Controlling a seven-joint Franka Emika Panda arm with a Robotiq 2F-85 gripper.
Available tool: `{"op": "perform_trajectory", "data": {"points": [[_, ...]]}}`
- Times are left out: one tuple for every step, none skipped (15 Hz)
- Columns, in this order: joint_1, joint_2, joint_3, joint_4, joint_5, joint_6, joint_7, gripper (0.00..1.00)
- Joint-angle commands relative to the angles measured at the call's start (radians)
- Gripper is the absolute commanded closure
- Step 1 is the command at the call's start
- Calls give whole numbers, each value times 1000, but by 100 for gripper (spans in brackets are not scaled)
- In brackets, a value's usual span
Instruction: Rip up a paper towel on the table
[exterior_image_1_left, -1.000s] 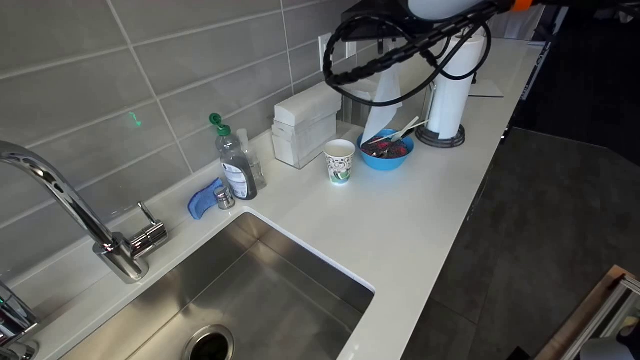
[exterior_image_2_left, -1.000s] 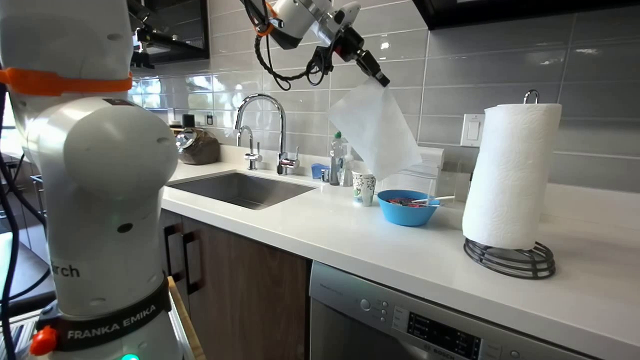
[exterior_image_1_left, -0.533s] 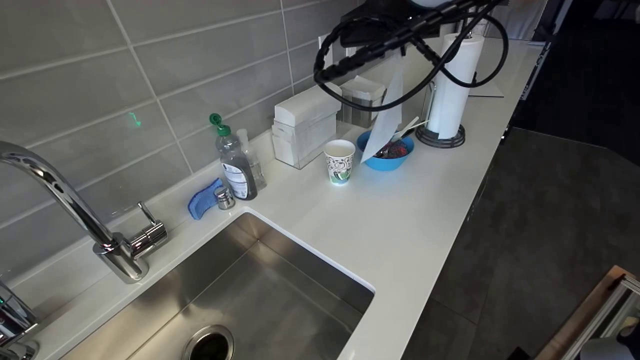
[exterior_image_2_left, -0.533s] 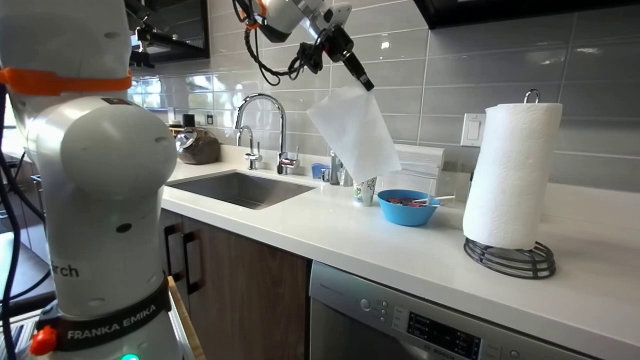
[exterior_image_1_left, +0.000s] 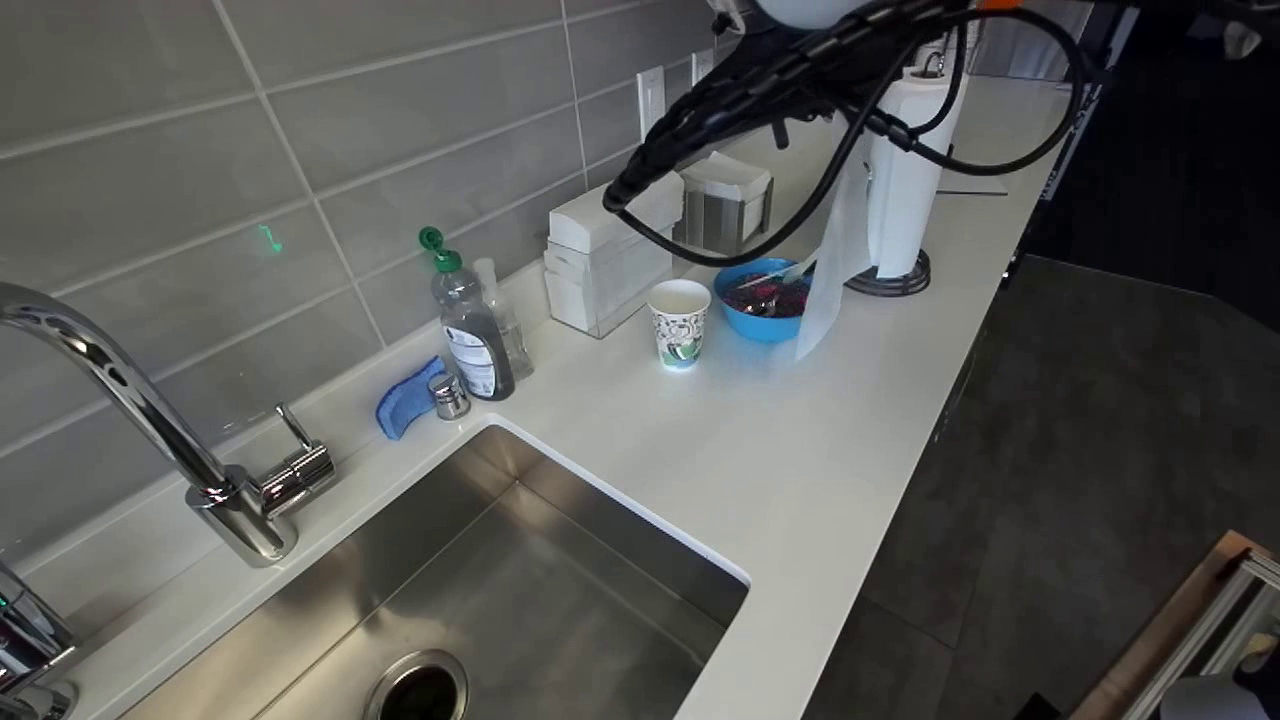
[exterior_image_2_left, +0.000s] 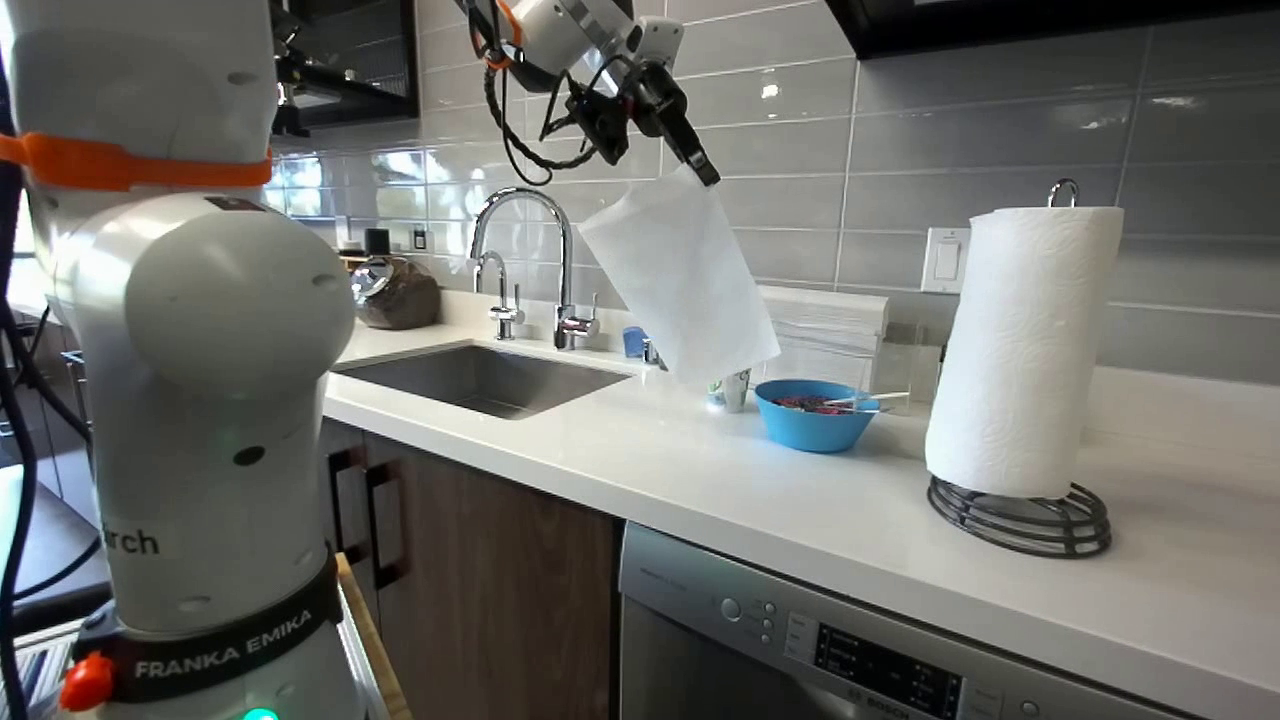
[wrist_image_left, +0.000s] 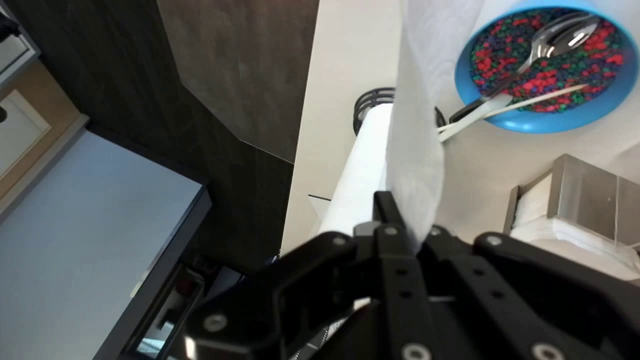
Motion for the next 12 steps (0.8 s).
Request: {"op": "perform_trajectory", "data": {"points": [[13,108,3,94,42,-86,-76,100],[18,132,4,115,50,-105,-101,100],[25,157,3,133,53,-126,-121,100],[33,182,2,157,60,-155,-144,100],[42,207,1,181,64,-190,-162,100],[51,237,-2,214,74,-238,-183,100],[60,262,-6,242,80,-282,-197,100],[67,287,-9,276,101,-316,-213,100],[74,301,-10,296,116,-333,-227,100],[80,320,-13,326,139,-353,-242,100],[85,336,-15,352,157,-370,-259,100],[91,352,-18,379,178,-392,-282,100]]}}
